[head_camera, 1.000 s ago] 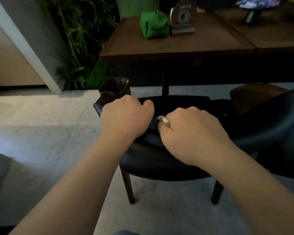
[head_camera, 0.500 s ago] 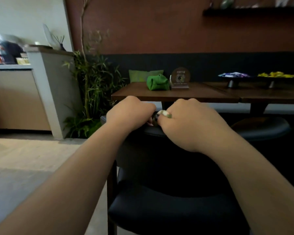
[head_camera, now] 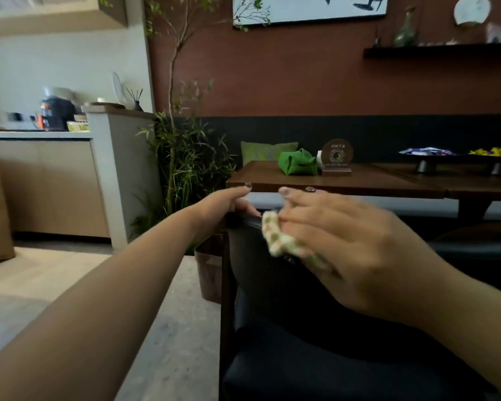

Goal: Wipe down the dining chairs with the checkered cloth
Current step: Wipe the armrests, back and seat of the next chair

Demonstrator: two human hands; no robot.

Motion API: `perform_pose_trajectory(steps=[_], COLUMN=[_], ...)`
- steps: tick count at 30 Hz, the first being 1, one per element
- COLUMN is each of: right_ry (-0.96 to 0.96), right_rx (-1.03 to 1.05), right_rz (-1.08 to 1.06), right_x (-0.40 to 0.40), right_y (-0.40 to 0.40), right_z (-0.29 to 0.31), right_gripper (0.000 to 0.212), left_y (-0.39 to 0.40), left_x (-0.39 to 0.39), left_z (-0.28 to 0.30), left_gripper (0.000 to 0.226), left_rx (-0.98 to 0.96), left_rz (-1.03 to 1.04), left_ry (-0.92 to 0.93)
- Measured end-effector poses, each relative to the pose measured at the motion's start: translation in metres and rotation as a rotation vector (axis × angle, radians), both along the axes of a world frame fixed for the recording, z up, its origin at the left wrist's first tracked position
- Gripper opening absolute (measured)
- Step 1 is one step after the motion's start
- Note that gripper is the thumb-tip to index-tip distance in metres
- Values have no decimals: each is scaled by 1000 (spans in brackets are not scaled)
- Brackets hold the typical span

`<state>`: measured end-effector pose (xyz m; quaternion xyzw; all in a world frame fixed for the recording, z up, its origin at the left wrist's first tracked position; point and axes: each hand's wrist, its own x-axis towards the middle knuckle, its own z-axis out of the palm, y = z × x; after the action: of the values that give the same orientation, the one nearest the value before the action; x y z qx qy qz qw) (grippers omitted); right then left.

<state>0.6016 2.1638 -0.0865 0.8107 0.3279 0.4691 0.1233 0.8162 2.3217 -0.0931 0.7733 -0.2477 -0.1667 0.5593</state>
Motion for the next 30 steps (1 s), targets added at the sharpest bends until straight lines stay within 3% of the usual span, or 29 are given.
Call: perform_pose_trajectory(steps=[3, 8, 11, 15, 20, 24, 30], right_ry=[-67, 116, 75, 29, -94, -135, -180], right_rx=[-264, -686, -844, -853, -635, -547, -734], right_rz=[-60, -501, -535, -489, -569, -681, -832], right_x=[23, 58, 60, 61, 77, 90, 116], right_y=[36, 54, 45, 47, 69, 81, 81], right_z=[-26, -61, -63, -54, -35, -50, -89], right_gripper=[33, 60, 52, 42, 40, 41, 45], left_y=[7, 8, 7, 0, 3, 7, 8], left_x=[2, 4, 10, 16, 15, 16, 11], left_z=[3, -3, -9, -20, -22, -19, -20], left_gripper=[73, 79, 71, 63, 87, 87, 85], left_rx=[-138, -217, -196, -254, -381, -395, -409], left_rz=[-135, -114, -93, -52, -211, -197, -123], left_ry=[204, 183, 78, 23, 215, 261, 203])
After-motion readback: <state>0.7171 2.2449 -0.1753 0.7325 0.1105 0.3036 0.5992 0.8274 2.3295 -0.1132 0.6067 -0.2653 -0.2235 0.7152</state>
